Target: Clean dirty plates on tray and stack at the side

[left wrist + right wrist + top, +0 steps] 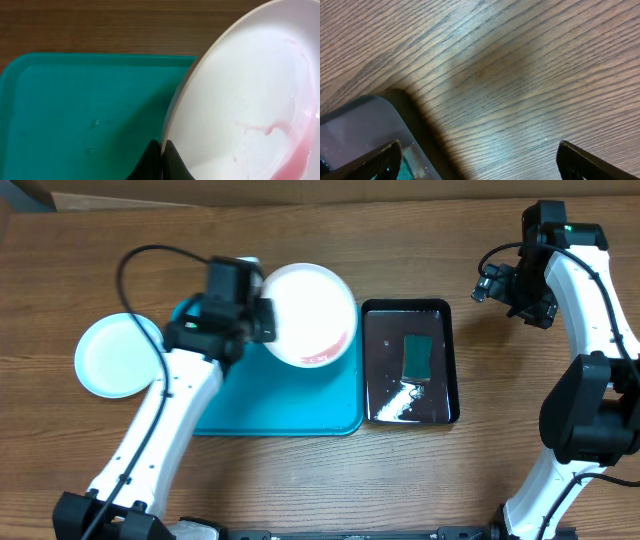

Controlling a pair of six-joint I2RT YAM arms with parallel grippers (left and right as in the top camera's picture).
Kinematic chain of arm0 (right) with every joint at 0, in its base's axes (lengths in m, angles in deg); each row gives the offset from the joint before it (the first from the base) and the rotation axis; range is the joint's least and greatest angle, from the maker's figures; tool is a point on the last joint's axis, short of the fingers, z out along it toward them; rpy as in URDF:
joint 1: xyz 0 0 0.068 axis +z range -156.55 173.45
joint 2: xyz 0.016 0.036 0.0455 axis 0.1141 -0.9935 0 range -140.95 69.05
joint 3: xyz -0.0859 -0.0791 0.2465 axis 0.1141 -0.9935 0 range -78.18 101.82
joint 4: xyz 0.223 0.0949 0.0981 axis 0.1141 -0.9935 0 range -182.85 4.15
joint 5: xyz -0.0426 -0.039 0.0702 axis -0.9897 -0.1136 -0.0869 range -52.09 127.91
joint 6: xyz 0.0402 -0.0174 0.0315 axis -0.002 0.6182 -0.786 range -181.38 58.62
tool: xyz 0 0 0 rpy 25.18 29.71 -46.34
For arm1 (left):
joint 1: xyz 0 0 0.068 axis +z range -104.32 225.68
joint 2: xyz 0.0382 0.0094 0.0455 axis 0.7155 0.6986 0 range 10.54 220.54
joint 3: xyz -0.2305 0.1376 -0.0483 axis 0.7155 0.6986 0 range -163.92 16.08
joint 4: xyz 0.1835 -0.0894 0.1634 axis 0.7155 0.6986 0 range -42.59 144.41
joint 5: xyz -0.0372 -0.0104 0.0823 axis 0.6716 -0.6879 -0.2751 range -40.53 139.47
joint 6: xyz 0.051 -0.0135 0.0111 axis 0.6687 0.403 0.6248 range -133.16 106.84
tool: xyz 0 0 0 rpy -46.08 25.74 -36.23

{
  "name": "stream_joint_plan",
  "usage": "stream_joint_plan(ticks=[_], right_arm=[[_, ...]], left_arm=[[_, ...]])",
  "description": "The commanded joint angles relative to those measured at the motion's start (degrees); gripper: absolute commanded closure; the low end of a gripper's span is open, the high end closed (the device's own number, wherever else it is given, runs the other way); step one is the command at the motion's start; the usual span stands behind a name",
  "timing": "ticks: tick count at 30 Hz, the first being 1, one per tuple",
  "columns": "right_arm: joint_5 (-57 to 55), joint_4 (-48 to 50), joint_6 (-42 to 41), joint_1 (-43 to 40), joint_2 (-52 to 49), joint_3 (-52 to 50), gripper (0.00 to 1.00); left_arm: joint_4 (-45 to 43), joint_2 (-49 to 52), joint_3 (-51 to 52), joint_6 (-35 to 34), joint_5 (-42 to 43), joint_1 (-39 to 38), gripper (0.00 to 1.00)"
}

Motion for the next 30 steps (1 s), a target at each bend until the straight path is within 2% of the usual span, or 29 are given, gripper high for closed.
stream_joint_plan(ticks=[1,5,8,16,22,30], right_arm=[[0.0,0.1,-0.4,-0.2,0.5,0.7,0.0],[0.0,0.1,-0.4,-0.2,0.5,0.7,0.0],[0.0,0.1,-0.4,-0.2,0.5,0.7,0.0],[0.0,0.1,-0.4,-0.2,0.5,0.7,0.0],[0.0,0.1,-0.4,-0.2,0.5,0.7,0.0],[0.0,0.1,-0.4,-0.2,0.5,0.7,0.0]], left_arm=[[-1.9,-1.2,-0.9,1.0,-6.8,-6.8,0.96],[-4.5,-1.2,-0.9,1.0,-14.8,-14.9,0.96],[-5.3,-1.2,-0.9,1.2,-24.1,-21.0,0.96],[-5.9,-1.1,-0.9,5.3,-41.6,-33.2,0.96],[-9.5,-1.1,-0.9,13.3,-54.2,-41.3,0.96],[-14.4,-1.1,-0.9,19.9,-69.7,-47.8,0.96]])
